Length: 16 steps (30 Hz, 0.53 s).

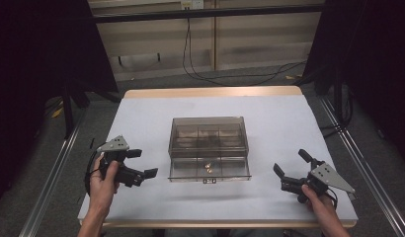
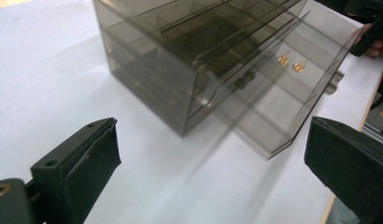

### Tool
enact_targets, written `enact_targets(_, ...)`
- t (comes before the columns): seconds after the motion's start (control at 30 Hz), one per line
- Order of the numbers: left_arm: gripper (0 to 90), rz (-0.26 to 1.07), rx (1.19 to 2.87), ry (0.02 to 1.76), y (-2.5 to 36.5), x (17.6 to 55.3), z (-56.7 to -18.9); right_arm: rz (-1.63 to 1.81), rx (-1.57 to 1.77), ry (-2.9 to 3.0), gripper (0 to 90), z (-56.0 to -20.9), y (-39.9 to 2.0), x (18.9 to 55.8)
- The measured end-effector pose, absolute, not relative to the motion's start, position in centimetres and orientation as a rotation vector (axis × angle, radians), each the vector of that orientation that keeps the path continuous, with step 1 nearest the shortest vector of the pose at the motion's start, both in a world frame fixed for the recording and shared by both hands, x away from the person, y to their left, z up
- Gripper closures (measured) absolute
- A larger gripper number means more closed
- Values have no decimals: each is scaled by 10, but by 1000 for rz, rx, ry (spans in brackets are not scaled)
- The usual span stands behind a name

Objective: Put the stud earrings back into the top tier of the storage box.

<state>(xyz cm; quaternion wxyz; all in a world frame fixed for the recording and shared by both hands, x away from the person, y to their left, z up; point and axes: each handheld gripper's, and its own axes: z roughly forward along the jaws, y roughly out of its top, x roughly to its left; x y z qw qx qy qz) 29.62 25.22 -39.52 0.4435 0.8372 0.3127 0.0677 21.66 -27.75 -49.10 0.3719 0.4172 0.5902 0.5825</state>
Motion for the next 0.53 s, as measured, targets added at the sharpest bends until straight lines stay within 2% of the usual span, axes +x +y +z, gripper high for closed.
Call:
enact_targets(0.17,29,234,2014,882,265,295,-416,1494,1069,1513,0,-491,-278,217)
enact_targets(0.23,29,278,1976,980,278,294,-432,1495,1071,1512,0,-491,-277,216)
enact_targets(0.37,29,269,1902,1035,292,295,-444,1500,1071,1513,0,-491,-278,217)
enact_targets(0.43,29,321,1856,1099,296,295,-451,1495,1077,1515,0,-491,-278,217)
enact_targets(0.53,29,335,1875,1138,296,298,-454,1493,1079,1514,0,-491,-278,217)
